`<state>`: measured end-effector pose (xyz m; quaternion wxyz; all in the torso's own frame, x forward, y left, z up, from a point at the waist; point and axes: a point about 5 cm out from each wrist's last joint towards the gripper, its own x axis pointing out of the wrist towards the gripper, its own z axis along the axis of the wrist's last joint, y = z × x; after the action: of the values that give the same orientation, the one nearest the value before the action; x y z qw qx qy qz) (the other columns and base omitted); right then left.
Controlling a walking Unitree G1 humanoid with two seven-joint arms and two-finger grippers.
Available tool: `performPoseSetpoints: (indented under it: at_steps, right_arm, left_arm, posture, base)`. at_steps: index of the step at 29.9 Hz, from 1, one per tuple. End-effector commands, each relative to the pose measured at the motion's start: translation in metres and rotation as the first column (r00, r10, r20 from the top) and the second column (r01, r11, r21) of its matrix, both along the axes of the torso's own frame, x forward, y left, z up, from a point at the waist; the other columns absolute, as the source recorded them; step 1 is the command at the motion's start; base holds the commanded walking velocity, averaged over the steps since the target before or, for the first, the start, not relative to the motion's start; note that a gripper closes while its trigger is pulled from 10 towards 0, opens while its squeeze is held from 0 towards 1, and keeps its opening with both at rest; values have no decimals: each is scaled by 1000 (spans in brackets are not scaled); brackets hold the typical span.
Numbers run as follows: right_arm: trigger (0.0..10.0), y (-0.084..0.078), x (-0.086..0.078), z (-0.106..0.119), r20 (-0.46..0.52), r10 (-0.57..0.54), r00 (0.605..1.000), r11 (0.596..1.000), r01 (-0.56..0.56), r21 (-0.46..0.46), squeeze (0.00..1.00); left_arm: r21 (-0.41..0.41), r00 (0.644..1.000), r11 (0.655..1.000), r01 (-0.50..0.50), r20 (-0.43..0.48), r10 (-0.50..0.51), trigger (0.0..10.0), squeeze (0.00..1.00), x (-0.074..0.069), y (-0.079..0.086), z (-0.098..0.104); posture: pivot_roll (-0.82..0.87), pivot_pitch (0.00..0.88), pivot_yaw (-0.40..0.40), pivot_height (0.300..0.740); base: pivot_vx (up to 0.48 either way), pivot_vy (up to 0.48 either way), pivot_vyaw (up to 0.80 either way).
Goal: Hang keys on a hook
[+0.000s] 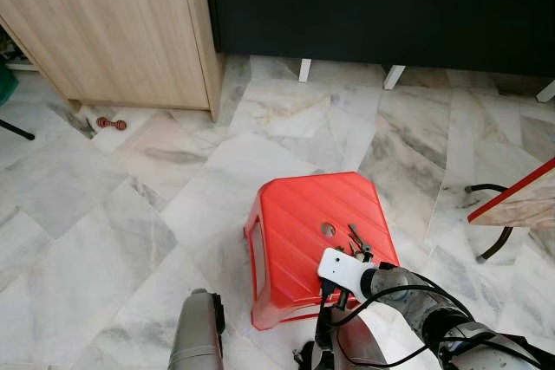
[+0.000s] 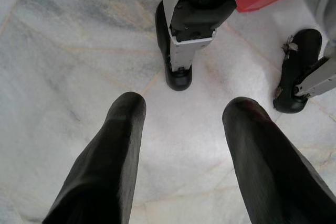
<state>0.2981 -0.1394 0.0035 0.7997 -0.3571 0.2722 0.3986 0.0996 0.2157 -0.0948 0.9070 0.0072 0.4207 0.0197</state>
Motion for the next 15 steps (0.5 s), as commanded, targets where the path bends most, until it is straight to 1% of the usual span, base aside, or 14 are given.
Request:
performPoseSetpoints:
  at_steps: [1,8,11,14,15]
  right_arm:
    - [0,-6,-9,-9,-47,-12,999,1000,11,-19,0]
    - [0,-4,-8,-9,-37,4,999,999,-5,-36,0]
    - [0,-3,-6,-7,-15,-2,1000,999,1,-34,0]
    - [0,-1,0,-1,15,-21,1000,1000,21,-14,0]
    - [0,-1,5,4,36,-45,998,999,45,10,0]
  left_arm:
    - [-24,998,1000,11,-69,-13,10000,0,-20,-7,-7]
    - [-23,998,1000,12,-67,-14,10000,0,-16,-7,-7]
    - [-21,998,1000,12,-64,-13,10000,0,-12,-7,-6]
    - [-19,998,1000,10,-60,-11,10000,0,-6,-7,-6]
    - [-18,998,1000,10,-56,-11,10000,0,-1,-8,-5]
  posture:
    - [162,342,-123,636]
    - [162,333,-124,636]
    - [161,319,-126,636]
    - [158,302,-129,636]
    - [153,283,-132,636]
  base:
    - [0,0,0]
    - [0,0,0]
    - [0,0,0]
    - [0,0,0]
    - [0,0,0]
